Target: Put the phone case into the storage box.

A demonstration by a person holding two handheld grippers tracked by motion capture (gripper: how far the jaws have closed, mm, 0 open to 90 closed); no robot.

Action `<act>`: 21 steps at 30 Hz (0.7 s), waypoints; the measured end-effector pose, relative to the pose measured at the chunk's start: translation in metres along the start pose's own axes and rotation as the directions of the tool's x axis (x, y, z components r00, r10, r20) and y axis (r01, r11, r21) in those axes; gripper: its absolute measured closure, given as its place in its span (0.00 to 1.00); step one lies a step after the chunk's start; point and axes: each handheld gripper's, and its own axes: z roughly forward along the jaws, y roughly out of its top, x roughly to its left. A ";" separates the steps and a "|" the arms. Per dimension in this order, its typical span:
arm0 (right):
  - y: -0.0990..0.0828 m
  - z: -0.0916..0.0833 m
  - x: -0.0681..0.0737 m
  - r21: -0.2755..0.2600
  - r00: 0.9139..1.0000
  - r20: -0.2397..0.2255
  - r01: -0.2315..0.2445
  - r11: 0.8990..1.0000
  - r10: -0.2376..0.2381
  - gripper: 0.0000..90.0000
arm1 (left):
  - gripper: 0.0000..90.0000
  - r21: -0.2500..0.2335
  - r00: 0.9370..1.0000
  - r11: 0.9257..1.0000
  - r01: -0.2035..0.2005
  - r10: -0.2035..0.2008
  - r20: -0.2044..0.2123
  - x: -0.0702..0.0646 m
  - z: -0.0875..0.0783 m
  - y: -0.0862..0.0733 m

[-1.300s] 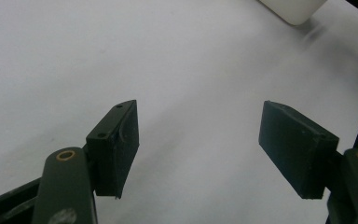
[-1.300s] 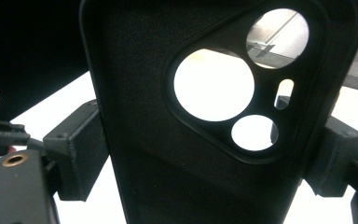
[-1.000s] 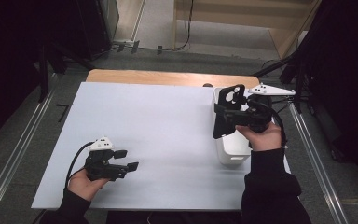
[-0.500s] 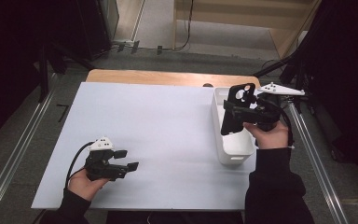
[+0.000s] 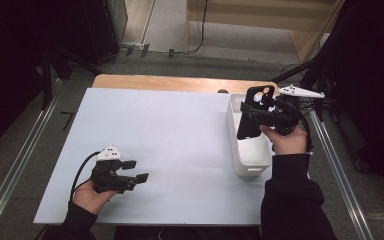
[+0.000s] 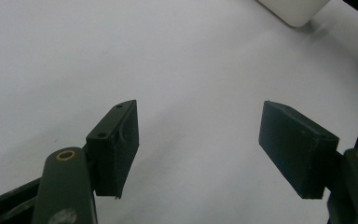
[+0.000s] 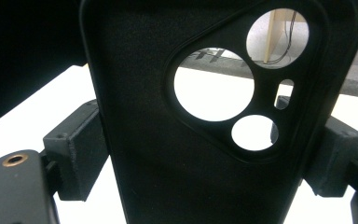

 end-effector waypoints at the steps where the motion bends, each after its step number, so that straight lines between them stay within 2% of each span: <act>1: 0.001 0.000 -0.001 -0.001 1.000 0.005 -0.009 1.000 0.009 0.14 | 0.32 0.001 1.000 1.000 0.000 0.000 0.000 0.000 0.000 0.000; 7: 0.009 0.006 -0.010 -0.011 0.999 0.016 -0.034 0.999 0.034 0.14 | 0.32 0.003 1.000 1.000 -0.004 0.004 0.003 0.000 0.000 0.000; 21: 0.037 0.025 -0.022 -0.007 0.997 0.059 -0.040 0.999 0.040 0.14 | 0.32 -0.007 1.000 1.000 0.009 -0.009 -0.001 0.002 -0.001 0.000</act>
